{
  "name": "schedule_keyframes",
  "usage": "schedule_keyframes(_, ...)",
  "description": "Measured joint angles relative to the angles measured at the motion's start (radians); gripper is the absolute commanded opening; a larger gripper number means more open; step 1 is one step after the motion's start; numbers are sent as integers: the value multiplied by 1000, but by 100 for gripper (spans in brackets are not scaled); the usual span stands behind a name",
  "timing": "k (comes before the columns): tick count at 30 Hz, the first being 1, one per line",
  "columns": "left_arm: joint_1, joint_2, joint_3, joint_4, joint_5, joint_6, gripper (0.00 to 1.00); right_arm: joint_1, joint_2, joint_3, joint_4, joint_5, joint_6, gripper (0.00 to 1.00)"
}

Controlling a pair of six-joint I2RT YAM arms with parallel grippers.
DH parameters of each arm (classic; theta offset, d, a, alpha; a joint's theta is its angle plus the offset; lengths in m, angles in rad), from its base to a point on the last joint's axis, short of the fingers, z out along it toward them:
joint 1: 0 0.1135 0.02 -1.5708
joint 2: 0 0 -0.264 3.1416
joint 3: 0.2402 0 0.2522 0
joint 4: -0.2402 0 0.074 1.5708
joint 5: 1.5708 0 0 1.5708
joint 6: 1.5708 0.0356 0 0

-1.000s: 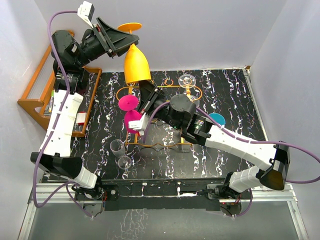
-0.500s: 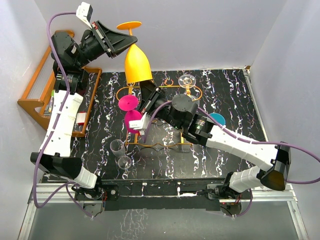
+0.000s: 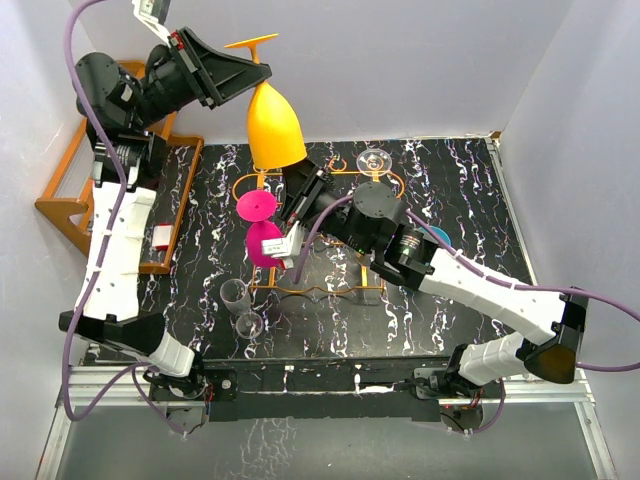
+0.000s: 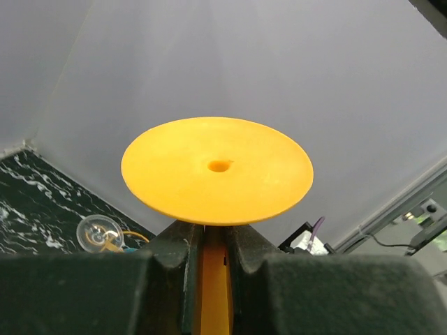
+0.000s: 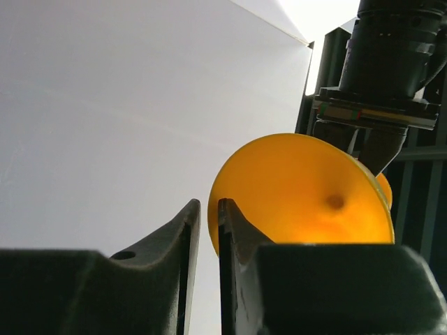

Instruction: Place the wine glass upside down on the wine glass rack

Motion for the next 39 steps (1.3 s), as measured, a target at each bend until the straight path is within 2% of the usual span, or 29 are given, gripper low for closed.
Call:
schedule_keyframes(1,0,0,22,-8,4,23,0,-2,0,8,-7,-5,-1,16)
schedule_keyframes(4,0,0,68,-15,10,79,0,-1,-4,23,-18,-13,0,28)
schedule_keyframes(11,0,43,200,-59,35,176,0,-7,-5,23,-74,-8,3,37)
schedule_keyframes(14,0,51,229,-72,39,205,0,-8,-5,23,-82,-4,3,49)
schedule_keyframes(22,0,55,272,-129,42,319,0,-9,-36,-8,-72,-24,74,57)
schedule_keyframes(25,0,55,288,-172,53,404,0,-9,-63,-12,-77,-28,178,61)
schedule_keyframes(28,0,54,304,-226,65,505,0,-8,-111,-28,-103,-3,303,68)
schedule_keyframes(29,0,51,305,-246,68,545,0,-6,-128,-30,-126,13,355,75)
schedule_keyframes(34,0,11,259,-323,77,734,0,16,-163,-3,-212,111,687,87)
schedule_keyframes(37,0,-11,234,-368,100,830,0,24,-135,105,-287,136,959,89)
schedule_keyframes(39,0,-30,203,-385,133,882,0,26,-91,247,-336,146,1151,81)
